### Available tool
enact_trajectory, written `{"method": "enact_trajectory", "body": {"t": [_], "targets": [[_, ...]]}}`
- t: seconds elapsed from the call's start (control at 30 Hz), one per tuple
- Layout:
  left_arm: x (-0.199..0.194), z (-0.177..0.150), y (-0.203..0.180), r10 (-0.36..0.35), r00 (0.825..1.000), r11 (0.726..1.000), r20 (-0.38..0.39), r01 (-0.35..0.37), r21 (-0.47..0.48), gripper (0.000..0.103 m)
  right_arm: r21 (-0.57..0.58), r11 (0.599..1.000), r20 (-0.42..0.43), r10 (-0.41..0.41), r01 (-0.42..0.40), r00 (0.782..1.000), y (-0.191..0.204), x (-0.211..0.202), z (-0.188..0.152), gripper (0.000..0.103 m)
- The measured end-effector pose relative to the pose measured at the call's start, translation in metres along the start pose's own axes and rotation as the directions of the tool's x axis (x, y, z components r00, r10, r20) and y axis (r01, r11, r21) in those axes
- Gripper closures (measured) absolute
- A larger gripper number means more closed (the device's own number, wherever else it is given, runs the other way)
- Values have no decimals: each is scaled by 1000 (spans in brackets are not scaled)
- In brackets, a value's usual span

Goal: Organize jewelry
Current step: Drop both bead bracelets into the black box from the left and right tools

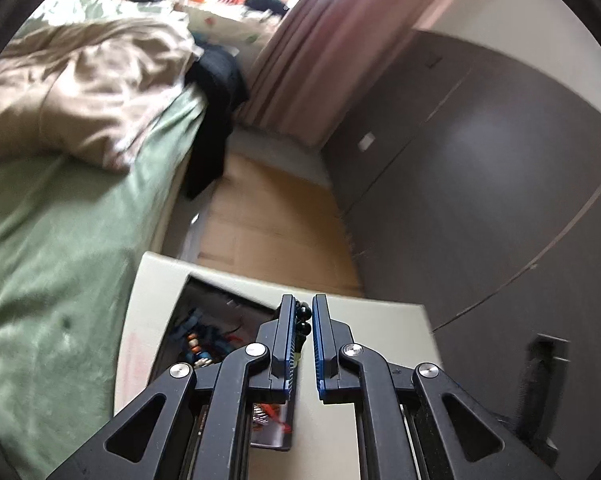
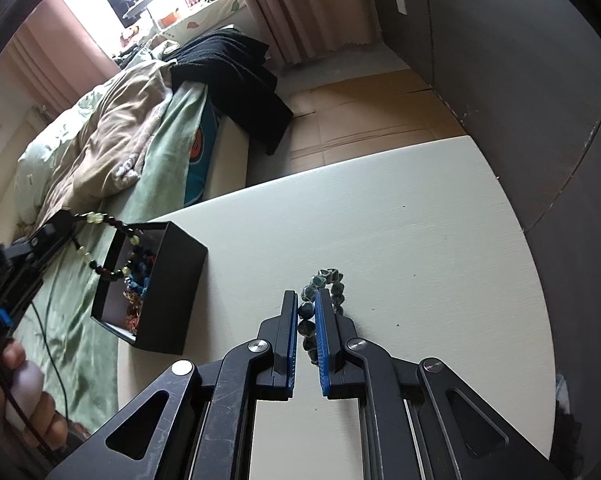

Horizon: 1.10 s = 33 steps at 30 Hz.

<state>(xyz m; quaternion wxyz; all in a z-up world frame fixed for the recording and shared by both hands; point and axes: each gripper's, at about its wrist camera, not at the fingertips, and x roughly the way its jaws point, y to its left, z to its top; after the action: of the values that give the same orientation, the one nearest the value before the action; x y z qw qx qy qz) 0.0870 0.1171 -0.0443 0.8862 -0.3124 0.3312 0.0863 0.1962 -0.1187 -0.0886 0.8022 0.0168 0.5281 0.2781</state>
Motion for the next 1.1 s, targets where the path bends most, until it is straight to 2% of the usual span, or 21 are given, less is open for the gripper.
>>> {"method": "enact_trajectory", "body": {"t": [0.13, 0.23, 0.37, 0.4, 0.43, 0.47, 0.5, 0.53, 0.77, 1.1], "targets": [[13, 0, 17, 7, 996, 998, -87, -13, -67, 95, 0, 1000, 2, 9, -9, 1000, 1, -2, 0, 93], [13, 1, 23, 49, 994, 996, -102, -57, -72, 94, 11, 999, 24, 42, -42, 999, 1, -9, 1, 93], [8, 3, 26, 59, 993, 996, -101, -66, -66, 92, 9, 995, 67, 101, -102, 993, 9, -20, 2, 93], [7, 3, 26, 58, 992, 996, -109, -64, -56, 82, 6, 993, 80, 114, -114, 990, 12, -23, 3, 93], [6, 3, 25, 62, 991, 997, -115, -67, -45, 57, 2, 992, 90, 124, -125, 988, 14, -25, 3, 93], [5, 3, 25, 71, 991, 996, -113, -76, -39, 43, -2, 990, 107, 140, -141, 984, 17, -29, 3, 93], [2, 4, 25, 85, 991, 995, -100, -89, -34, 21, -5, 988, 119, 155, -156, 981, 21, -32, 4, 93], [-3, 4, 24, 94, 992, 995, -81, -96, -29, 16, -7, 984, 134, 177, -178, 975, 24, -35, 4, 93], [-18, 8, 27, 136, 989, 991, -54, -136, 1, 16, -20, 958, 183, 284, -285, 941, 52, -41, 7, 93], [-40, 21, 62, 186, 983, 979, -5, -185, -80, 10, -73, 913, 163, 409, -402, 898, 113, -26, 4, 93]]}}
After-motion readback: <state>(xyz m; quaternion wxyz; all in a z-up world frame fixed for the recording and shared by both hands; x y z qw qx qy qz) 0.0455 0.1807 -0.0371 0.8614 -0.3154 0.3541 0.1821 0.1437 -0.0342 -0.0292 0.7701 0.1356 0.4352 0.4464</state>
